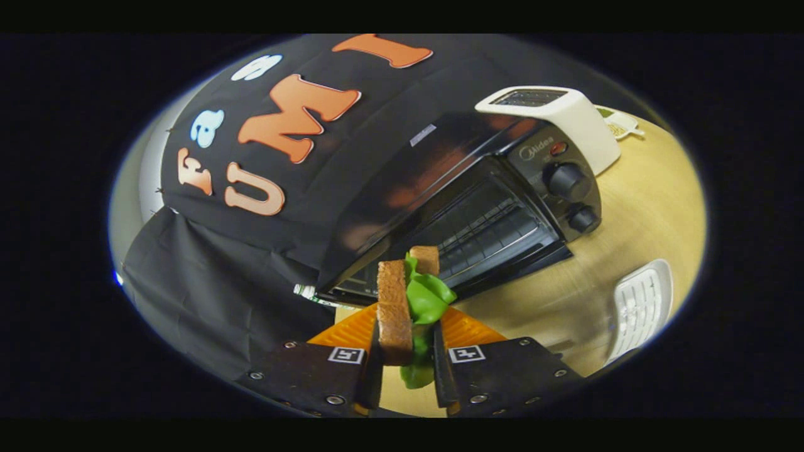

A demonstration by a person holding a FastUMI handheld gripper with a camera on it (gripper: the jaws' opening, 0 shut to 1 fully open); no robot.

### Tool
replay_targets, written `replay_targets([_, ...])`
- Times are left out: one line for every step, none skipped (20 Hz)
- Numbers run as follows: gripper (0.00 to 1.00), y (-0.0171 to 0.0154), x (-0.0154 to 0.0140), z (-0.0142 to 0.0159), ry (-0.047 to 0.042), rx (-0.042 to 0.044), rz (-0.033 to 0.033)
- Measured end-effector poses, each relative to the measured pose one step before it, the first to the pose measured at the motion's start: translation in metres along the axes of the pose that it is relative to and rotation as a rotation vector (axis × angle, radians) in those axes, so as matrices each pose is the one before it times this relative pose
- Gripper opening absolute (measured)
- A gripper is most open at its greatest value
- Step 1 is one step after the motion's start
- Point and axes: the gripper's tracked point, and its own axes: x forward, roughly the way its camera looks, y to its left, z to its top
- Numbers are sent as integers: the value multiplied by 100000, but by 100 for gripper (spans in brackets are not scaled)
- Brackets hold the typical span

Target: Open the toaster oven, put the food inside, and close the toaster oven door.

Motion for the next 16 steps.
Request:
replay_targets([34, 577, 367, 157, -2610, 1829, 1774])
replay_targets([34, -44, 220, 145, -2951, 719, 850])
replay_targets([34, -336, 60, 102, -2811, -367, -299])
replay_targets([34, -482, 421, -78, -980, -1032, -1298])
replay_targets([34, -99, 1415, 255, -1022, -521, -512])
replay_targets([34, -38, 802, 405, -1164, 502, -347])
replay_targets([34, -180, 237, 343, -1492, 591, -312])
replay_targets([34, -301, 542, 189, -1172, -157, -1136])
replay_targets([34, -462, 219, 195, -1271, -12, -626])
replay_targets([34, -154, 385, 228, -881, 567, -28])
replay_targets([34, 138, 415, 172, -786, 1839, 405])
replay_targets([34, 14, 506, 124, -845, 1144, -224])
replay_targets([34, 48, 609, 4, -715, 1880, -240])
replay_targets([34, 1, 488, -96, -775, 1612, -916])
replay_targets([34, -29, 469, -119, -1063, 267, -580])
replay_targets([34, 53, 257, -97, -1217, -253, -334])
